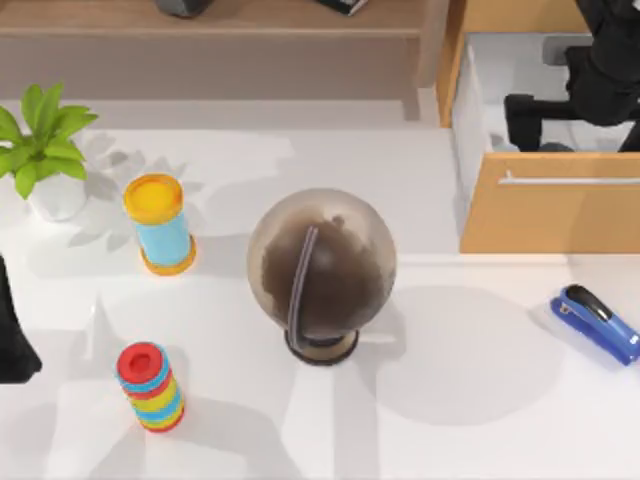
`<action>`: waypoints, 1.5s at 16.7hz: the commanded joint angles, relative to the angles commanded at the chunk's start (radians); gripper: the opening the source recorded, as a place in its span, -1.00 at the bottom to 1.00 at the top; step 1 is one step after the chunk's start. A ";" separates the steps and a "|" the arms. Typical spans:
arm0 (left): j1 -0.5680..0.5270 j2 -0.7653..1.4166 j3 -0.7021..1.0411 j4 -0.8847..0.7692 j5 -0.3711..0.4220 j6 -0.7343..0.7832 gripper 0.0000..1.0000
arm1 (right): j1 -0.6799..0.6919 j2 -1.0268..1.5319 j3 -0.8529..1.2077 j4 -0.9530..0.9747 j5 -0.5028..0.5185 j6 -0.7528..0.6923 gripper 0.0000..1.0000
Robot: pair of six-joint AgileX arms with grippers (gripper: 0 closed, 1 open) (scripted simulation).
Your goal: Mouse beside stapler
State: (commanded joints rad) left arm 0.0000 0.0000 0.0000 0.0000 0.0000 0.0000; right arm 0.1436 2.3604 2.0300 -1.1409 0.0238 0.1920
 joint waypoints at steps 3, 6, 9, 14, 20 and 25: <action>0.000 0.000 0.000 0.000 0.000 0.000 1.00 | -0.002 0.025 0.011 0.013 -0.001 -0.001 1.00; 0.000 0.000 0.000 0.000 0.000 0.000 1.00 | -0.007 0.063 0.037 0.033 0.000 -0.002 1.00; 0.000 0.000 0.000 0.000 0.000 0.000 1.00 | -0.009 0.094 0.050 0.046 -0.003 -0.006 1.00; 0.000 0.000 0.000 0.000 0.000 0.000 1.00 | -0.009 0.094 0.050 0.046 -0.003 -0.006 0.85; 0.000 0.000 0.000 0.000 0.000 0.000 1.00 | -0.009 0.094 0.050 0.046 -0.003 -0.006 -0.06; 0.000 0.000 0.000 0.000 0.000 0.000 1.00 | -0.009 0.094 0.050 0.046 -0.003 -0.006 -0.81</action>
State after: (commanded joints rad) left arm 0.0000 0.0000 0.0000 0.0000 0.0000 0.0000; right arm 0.1346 2.4543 2.0803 -1.0950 0.0211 0.1864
